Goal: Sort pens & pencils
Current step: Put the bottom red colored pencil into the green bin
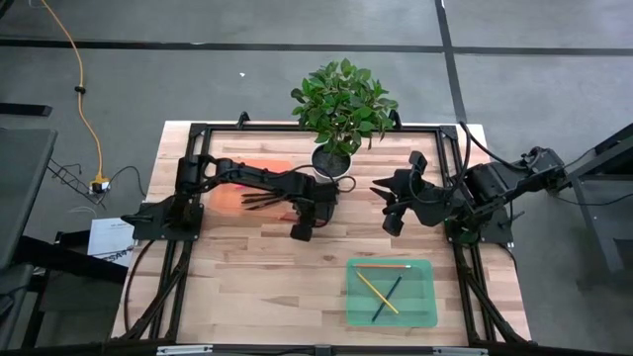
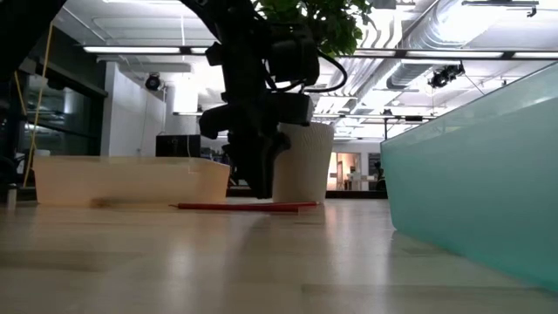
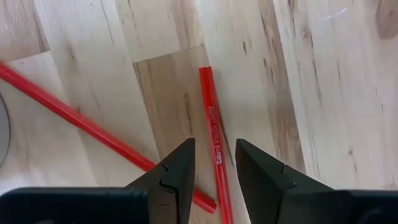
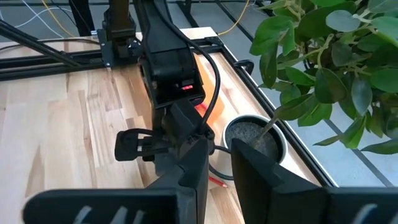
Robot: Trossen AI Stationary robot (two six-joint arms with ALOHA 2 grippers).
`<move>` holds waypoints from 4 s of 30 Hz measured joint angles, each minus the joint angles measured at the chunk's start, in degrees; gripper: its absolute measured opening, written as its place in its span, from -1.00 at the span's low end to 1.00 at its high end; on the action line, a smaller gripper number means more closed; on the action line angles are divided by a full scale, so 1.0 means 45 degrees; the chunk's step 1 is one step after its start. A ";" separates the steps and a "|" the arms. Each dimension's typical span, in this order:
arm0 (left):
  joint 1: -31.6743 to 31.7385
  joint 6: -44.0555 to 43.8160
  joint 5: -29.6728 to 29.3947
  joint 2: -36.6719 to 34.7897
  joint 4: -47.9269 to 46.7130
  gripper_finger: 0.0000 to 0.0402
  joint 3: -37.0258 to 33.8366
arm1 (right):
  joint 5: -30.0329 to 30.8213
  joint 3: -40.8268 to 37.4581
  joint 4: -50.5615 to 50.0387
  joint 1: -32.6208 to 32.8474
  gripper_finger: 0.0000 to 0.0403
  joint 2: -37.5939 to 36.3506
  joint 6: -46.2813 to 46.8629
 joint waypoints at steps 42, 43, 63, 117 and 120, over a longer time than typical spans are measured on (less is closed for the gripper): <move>0.0029 -0.0476 0.0256 -0.0112 0.0486 -0.48 -0.1311 | 0.0106 0.0000 0.0006 0.0000 -0.69 0.0000 -0.0010; 0.0029 -0.0486 0.0263 -0.0112 0.0499 -0.48 -0.1319 | 0.0104 0.0000 0.0005 0.0000 -0.69 0.0000 -0.0010; 0.0024 -0.0530 0.0135 -0.0019 0.0379 -0.68 -0.0996 | 0.0126 0.0000 0.0099 0.0000 -0.69 0.0000 -0.0007; -0.1598 -0.2753 0.0475 -0.4248 0.1578 -0.99 -0.1001 | 0.0196 0.0000 0.0477 0.0126 -0.69 -0.0281 0.0157; -0.1716 -0.2925 0.0327 -0.4821 0.2012 -0.99 -0.1001 | 0.0041 0.0000 0.0530 0.0126 -0.69 -0.0316 0.0223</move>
